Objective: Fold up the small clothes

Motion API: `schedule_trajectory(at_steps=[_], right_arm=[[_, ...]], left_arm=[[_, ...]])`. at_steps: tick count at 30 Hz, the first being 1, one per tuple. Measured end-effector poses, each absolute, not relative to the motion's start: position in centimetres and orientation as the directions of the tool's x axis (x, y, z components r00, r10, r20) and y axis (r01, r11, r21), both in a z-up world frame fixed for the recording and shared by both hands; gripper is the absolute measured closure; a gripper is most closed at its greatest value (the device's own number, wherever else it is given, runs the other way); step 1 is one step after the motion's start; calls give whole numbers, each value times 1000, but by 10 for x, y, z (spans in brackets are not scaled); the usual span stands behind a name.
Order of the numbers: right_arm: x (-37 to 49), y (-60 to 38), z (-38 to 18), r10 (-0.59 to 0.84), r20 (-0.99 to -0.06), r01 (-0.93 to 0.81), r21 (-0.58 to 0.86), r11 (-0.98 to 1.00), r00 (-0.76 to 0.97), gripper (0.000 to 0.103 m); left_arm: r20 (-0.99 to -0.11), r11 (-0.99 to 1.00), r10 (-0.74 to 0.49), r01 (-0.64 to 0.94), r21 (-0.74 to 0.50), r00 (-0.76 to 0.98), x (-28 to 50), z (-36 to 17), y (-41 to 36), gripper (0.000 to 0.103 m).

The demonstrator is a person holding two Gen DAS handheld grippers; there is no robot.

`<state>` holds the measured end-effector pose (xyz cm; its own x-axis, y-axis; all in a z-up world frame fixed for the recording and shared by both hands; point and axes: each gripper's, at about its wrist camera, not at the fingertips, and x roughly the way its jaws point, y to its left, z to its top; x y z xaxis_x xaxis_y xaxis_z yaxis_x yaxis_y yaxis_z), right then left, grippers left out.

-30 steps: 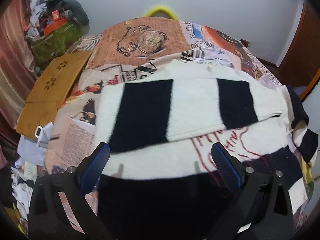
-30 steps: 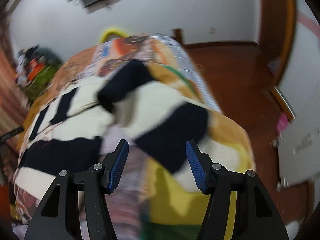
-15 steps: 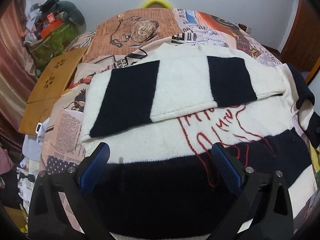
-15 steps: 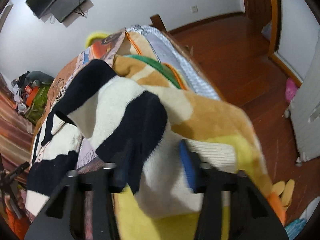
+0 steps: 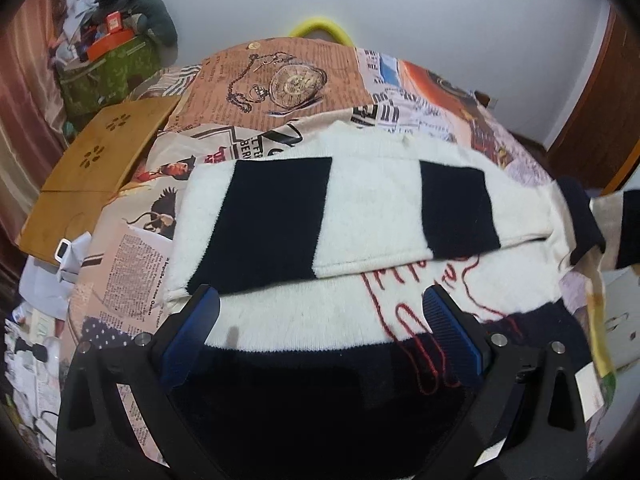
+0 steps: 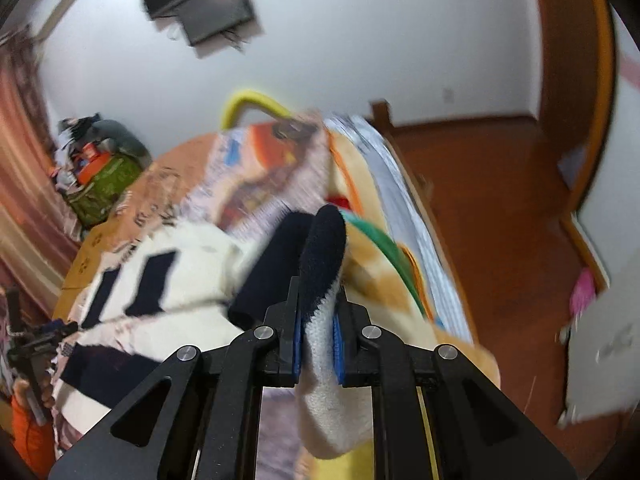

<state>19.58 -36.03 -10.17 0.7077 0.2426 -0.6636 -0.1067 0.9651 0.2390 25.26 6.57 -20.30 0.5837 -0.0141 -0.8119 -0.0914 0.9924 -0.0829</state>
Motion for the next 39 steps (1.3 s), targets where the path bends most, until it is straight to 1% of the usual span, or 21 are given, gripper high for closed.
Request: schedule_trajectory(at_steps=[5,10,13,17,21,23,25,29,32,34,39], right_arm=[[217,-297,-59,327,-613,-260,199,945,719,92],[243,-228,-48,425,-594,-390,195,900,683,93],[258,-179,-57,470,-607,-459,187,868,641,93],[275,-116,-84,520,-640,-521,211,827,566,92],[280,-72,-116,522,-704,-544,226,808,483,86],[276,-67,-121,550,-705,-556,263,789,447,80],[272,-72,-122,567,-693,-548,289,785,446,70],[262,-93,-108,537,-670,-535,239,810,512,70],[259,-117,-102,491,-666,-505,194,841,562,64],[255,-133,-102,455,-667,-482,161,861,589,61],[251,-183,-120,386,-699,-415,139,899,602,60]], left_arm=[[-798,990,3,-114,-82,602,245,-201,80,1],[-799,979,-17,-152,-135,601,237,-204,100,1],[-799,973,-17,-173,-151,601,232,-204,110,1],[-800,969,-1,-198,-150,599,225,-203,121,1],[-805,966,12,-216,-144,593,220,-202,128,1],[-806,966,17,-219,-141,592,219,-200,129,1],[-806,968,24,-215,-129,591,219,-199,128,1],[-808,973,25,-199,-116,589,226,-197,119,1],[-808,981,14,-165,-104,589,239,-194,105,1],[-812,988,25,-140,-70,583,249,-195,94,1],[-835,997,81,-52,63,544,281,-211,59,1]])
